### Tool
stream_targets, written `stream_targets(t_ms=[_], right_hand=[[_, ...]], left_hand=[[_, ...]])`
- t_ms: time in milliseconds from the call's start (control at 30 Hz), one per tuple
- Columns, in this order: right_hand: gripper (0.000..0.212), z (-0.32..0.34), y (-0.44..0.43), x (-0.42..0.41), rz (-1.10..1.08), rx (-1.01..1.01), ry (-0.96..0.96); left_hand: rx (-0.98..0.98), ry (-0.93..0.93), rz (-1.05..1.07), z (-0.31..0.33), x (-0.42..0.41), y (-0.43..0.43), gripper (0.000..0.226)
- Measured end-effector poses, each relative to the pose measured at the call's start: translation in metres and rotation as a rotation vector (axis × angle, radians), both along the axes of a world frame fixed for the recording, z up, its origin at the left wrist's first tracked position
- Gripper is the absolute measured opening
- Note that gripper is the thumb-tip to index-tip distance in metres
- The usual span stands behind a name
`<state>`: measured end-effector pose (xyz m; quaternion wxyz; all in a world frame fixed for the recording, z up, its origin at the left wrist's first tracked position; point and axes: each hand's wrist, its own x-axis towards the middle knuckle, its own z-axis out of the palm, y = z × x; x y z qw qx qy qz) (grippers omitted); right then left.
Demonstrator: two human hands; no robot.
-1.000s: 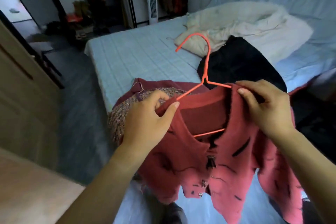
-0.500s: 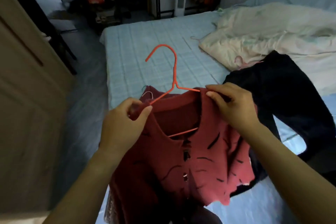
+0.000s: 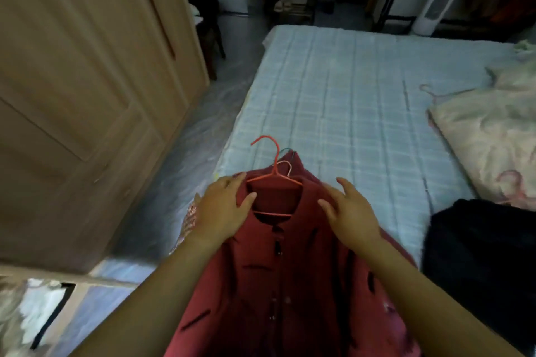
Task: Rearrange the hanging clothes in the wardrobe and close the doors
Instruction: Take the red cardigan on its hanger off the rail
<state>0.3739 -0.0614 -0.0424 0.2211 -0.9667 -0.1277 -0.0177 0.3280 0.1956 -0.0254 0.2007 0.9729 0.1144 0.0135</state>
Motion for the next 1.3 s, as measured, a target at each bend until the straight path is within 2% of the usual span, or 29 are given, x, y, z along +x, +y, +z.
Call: stream_targets(t_ms=[133, 267, 500, 733, 1000, 1300], right_hand=[[0.056, -0.039, 0.014, -0.012, 0.191, -0.128, 0.201], [0.064, -0.056, 0.022, -0.046, 0.279, -0.106, 0.263], [0.064, -0.040, 0.036, -0.079, 0.475, -0.109, 0.233], [0.071, -0.021, 0.088, -0.093, 0.597, -0.047, 0.233], [0.065, -0.005, 0.212, -0.186, 0.871, -0.015, 0.141], [0.062, 0.044, 0.410, -0.349, 1.068, 0.164, 0.004]], left_hand=[[0.075, 0.157, 0.030, -0.027, -0.034, -0.024, 0.073], [-0.011, 0.245, 0.120, -0.047, -0.090, -0.039, 0.072], [-0.153, 0.227, 0.280, -0.051, -0.148, -0.036, 0.071], [-0.095, 0.142, 0.410, -0.014, -0.196, -0.009, 0.073], [-0.042, 0.115, 0.623, 0.002, -0.317, 0.076, 0.068], [0.165, 0.020, 0.752, 0.059, -0.491, 0.247, 0.068]])
